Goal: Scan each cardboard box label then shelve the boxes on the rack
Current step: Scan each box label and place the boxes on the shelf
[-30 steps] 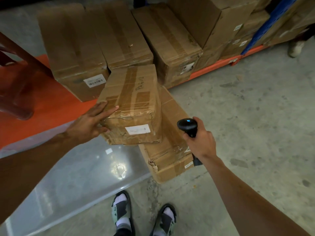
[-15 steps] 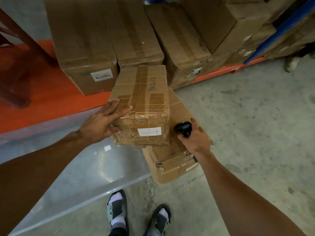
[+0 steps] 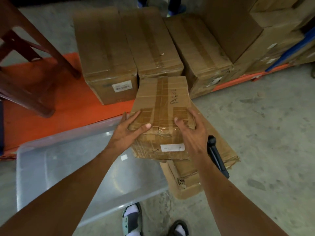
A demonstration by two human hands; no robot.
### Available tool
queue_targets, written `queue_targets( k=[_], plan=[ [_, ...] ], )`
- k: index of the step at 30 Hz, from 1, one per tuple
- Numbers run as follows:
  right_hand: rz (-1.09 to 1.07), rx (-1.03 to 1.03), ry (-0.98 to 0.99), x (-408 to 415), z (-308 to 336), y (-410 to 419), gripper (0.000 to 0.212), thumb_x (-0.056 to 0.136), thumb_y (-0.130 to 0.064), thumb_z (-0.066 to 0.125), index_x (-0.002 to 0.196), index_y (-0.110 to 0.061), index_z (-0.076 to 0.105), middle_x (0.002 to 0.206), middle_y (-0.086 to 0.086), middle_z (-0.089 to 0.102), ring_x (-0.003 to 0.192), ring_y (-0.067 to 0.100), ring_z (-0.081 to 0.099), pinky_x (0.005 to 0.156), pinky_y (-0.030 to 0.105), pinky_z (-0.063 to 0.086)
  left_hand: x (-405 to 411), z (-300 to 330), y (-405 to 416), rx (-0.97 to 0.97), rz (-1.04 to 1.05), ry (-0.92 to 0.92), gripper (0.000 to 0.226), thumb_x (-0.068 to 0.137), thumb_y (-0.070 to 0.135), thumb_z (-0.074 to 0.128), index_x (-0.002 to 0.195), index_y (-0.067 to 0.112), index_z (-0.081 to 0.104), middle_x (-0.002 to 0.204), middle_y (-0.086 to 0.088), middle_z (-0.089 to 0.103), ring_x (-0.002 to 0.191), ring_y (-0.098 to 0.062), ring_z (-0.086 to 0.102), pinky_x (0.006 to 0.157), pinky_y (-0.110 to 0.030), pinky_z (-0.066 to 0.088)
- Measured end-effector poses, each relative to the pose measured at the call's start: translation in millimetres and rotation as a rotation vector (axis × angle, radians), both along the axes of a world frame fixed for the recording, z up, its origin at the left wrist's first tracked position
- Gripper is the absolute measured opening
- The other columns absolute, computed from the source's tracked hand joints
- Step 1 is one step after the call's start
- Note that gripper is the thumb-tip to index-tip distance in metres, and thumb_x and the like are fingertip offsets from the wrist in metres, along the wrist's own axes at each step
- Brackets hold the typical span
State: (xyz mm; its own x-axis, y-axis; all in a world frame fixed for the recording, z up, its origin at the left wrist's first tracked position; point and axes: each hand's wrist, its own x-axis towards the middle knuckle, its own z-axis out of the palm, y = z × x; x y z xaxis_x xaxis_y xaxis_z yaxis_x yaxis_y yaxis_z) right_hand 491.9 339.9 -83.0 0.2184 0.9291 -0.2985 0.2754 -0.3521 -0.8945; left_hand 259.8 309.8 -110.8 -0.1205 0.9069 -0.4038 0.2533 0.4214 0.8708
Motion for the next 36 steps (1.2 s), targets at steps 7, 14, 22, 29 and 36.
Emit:
queue_targets(
  k=[7, 14, 22, 29, 36],
  plan=[
    [0.019, 0.049, 0.127, -5.7, -6.7, -9.9, 0.064, 0.075, -0.048, 0.088, 0.132, -0.053, 0.062, 0.136, -0.015, 0.066, 0.125, 0.007, 0.063, 0.101, 0.044, 0.059, 4.1, -17.5, -9.9, 0.109, 0.237, -0.348, 0.076, 0.063, 0.039, 0.093, 0.133, 0.033, 0.064, 0.128, 0.019, 0.067, 0.119, -0.002, 0.063, 0.101, -0.026, 0.052],
    [0.087, 0.091, 0.197, -6.1, -20.9, -18.0, 0.077, 0.078, -0.047, 0.086, 0.147, -0.043, 0.051, 0.143, -0.018, 0.059, 0.131, 0.009, 0.059, 0.102, 0.051, 0.056, -2.2, -38.0, -22.4, 0.173, 0.252, -0.398, 0.07, 0.071, 0.035, 0.088, 0.135, 0.029, 0.062, 0.133, 0.005, 0.066, 0.124, -0.016, 0.062, 0.102, -0.036, 0.053],
    [0.01, 0.157, 0.241, -10.0, -20.1, -1.4, 0.061, 0.079, -0.028, 0.08, 0.137, -0.028, 0.06, 0.132, -0.011, 0.068, 0.124, 0.013, 0.065, 0.099, 0.042, 0.059, 13.9, -26.6, -3.6, 0.278, 0.425, -0.351, 0.044, 0.078, 0.026, 0.085, 0.12, 0.022, 0.073, 0.121, 0.011, 0.071, 0.119, -0.009, 0.064, 0.099, -0.027, 0.053],
    [-0.027, 0.144, 0.262, -6.6, 24.3, -4.1, 0.05, 0.074, -0.029, 0.078, 0.123, -0.032, 0.066, 0.13, 0.0, 0.07, 0.12, 0.026, 0.067, 0.099, 0.058, 0.056, 11.5, 36.4, -9.5, 0.328, 0.396, -0.35, 0.034, 0.081, 0.016, 0.083, 0.114, 0.017, 0.074, 0.113, 0.006, 0.074, 0.111, -0.014, 0.068, 0.092, -0.028, 0.056],
    [0.006, 0.205, 0.287, -12.0, 139.1, -41.2, 0.048, 0.076, -0.033, 0.074, 0.123, -0.034, 0.065, 0.128, -0.005, 0.07, 0.118, 0.021, 0.067, 0.096, 0.052, 0.059, 6.0, 174.1, -49.2, 0.399, 0.365, -0.211, 0.03, 0.081, 0.019, 0.083, 0.11, 0.019, 0.075, 0.105, 0.01, 0.074, 0.104, -0.009, 0.069, 0.091, -0.025, 0.054]
  ],
)
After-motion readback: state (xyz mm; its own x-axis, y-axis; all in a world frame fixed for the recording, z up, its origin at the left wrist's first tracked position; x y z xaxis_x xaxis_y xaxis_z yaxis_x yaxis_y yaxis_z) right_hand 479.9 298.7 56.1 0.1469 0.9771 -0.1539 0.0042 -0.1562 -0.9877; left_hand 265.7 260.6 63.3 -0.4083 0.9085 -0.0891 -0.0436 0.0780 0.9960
